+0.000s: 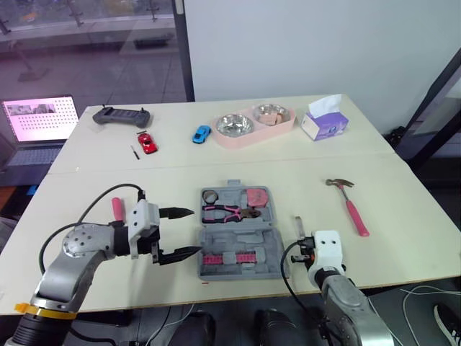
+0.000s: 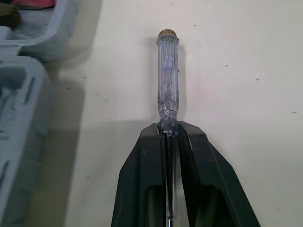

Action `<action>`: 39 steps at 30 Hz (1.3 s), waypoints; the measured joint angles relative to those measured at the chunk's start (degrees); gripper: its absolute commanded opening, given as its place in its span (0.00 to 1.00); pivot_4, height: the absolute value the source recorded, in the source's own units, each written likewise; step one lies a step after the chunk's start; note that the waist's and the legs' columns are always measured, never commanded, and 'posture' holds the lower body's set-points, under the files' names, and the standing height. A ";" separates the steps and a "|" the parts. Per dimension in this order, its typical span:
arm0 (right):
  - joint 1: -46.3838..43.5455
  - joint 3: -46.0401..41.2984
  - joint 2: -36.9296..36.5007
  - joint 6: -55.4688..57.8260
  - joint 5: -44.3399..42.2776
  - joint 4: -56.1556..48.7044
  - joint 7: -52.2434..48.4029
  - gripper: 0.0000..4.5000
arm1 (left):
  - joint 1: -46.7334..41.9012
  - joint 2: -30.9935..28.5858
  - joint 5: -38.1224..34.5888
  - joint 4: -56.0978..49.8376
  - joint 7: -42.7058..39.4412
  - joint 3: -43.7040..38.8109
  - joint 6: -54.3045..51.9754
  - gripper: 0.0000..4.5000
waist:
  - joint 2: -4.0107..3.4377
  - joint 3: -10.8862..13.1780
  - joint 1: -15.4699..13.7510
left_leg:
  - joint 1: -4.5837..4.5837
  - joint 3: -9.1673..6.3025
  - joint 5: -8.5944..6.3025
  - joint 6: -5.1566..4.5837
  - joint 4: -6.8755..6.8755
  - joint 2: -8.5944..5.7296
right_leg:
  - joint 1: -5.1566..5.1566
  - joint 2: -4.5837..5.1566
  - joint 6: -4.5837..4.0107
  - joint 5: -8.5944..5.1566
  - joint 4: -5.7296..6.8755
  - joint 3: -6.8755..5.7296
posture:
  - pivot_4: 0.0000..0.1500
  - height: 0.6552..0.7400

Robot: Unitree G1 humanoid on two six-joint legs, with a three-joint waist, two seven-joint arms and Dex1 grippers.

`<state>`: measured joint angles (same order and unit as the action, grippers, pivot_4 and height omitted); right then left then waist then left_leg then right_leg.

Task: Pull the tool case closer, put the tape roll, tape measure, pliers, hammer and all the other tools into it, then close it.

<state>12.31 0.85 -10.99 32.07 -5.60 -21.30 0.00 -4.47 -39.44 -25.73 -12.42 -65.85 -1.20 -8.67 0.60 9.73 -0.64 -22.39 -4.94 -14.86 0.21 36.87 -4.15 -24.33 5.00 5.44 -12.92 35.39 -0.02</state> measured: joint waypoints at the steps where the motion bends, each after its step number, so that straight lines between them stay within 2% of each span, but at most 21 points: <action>1: -0.22 0.10 -1.14 -0.10 0.58 -0.01 -0.58 0.02 | 0.00 0.00 0.00 0.00 0.04 0.00 -0.01 1.00 | 0.00 0.00 0.03 | 0.00 0.01 0.00 0.00 0.01 0.00 | 0.00 0.00 0.00 0.00 0.00 0.00 | 1.00 1.00; 3: -1.05 0.32 -3.95 -0.06 1.39 -0.80 -2.52 0.02 | 0.00 0.00 0.00 0.00 0.12 -0.02 -0.07 1.00 | -0.02 0.01 0.07 | 0.00 0.02 0.00 0.00 0.02 0.00 | 0.00 0.00 0.01 0.00 0.01 0.00 | 1.00 1.00; 7: -6.43 1.10 -13.97 3.35 1.81 -9.05 -10.44 0.02 | 0.44 -0.65 -0.05 0.29 -0.20 -0.42 -0.50 1.00 | -0.04 0.03 0.32 | 0.00 0.02 0.00 0.00 0.05 0.02 | 0.00 -0.03 0.03 0.01 0.04 -0.01 | 1.00 1.00; 11: -14.34 1.57 -23.25 13.03 -3.57 -17.35 -20.78 0.02 | 1.76 -2.10 -0.17 1.38 -1.40 -2.13 -0.35 1.00 | -0.01 0.03 0.28 | -0.01 -0.01 -0.02 -0.04 0.07 0.05 | 0.02 -0.04 0.05 0.00 0.03 -0.05 | 1.00 1.00; 13: -22.21 3.13 -27.73 20.60 -9.04 -19.62 -27.32 0.02 | 2.14 -2.73 -0.39 2.88 -2.37 -2.99 0.35 1.00 | -0.05 0.06 0.36 | -0.01 0.01 -0.02 -0.05 0.13 0.05 | 0.04 0.00 -0.01 -0.02 0.02 -0.05 | 1.00 1.00; 17: -47.28 10.10 -34.59 36.24 -20.28 -19.57 -40.54 0.02 | 3.16 -3.48 0.25 7.18 -5.61 -4.04 5.06 1.00 | -0.10 0.12 0.65 | -0.03 -0.05 -0.06 -0.10 0.11 0.12 | 0.02 0.06 -0.07 -0.02 -0.06 -0.12 | 1.00 1.00; 19: -55.73 16.56 -34.73 41.27 -22.04 -16.05 -43.89 0.02 | 3.77 -3.61 0.29 9.17 -6.70 -4.44 6.63 1.00 | -0.03 0.08 0.44 | -0.04 -0.10 -0.11 -0.16 0.08 0.13 | 0.02 0.09 -0.07 -0.01 -0.08 -0.17 | 1.00 1.00; 21: -60.22 22.84 -33.36 44.77 -22.90 -11.65 -46.05 0.02 | 3.68 -3.60 0.33 10.54 -7.33 -4.51 8.07 1.00 | -0.01 0.10 0.18 | -0.16 -0.09 -0.11 -0.16 0.10 0.10 | -0.07 0.16 -0.08 0.00 -0.10 -0.15 | 1.00 1.00; 27: -69.72 37.61 -26.64 42.71 -18.96 1.13 -47.92 0.02 | 3.50 -2.83 0.23 12.33 -7.74 -4.94 10.89 1.00 | -0.01 0.10 0.68 | -0.21 0.07 -0.12 -0.15 0.18 -0.08 | -0.14 0.38 -0.03 0.07 -0.10 -0.10 | 1.00 1.00; 39: -71.99 50.20 -23.79 34.35 -9.93 10.69 -52.09 0.02 | 6.53 -0.80 0.21 11.70 -7.64 -4.95 15.69 1.00 | -0.03 0.09 1.46 | -0.20 0.05 -0.13 -0.13 0.10 -0.07 | -0.25 0.34 0.12 0.15 0.05 -0.12 | 1.00 1.00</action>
<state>-59.68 51.05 -34.79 66.42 -15.53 -10.61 -52.10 2.06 -40.24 -25.52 -0.73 -73.49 -6.14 7.01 0.57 9.82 0.82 -22.59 -4.89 -14.99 0.08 36.97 -4.21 -24.58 5.34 5.56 -12.77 35.44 -0.13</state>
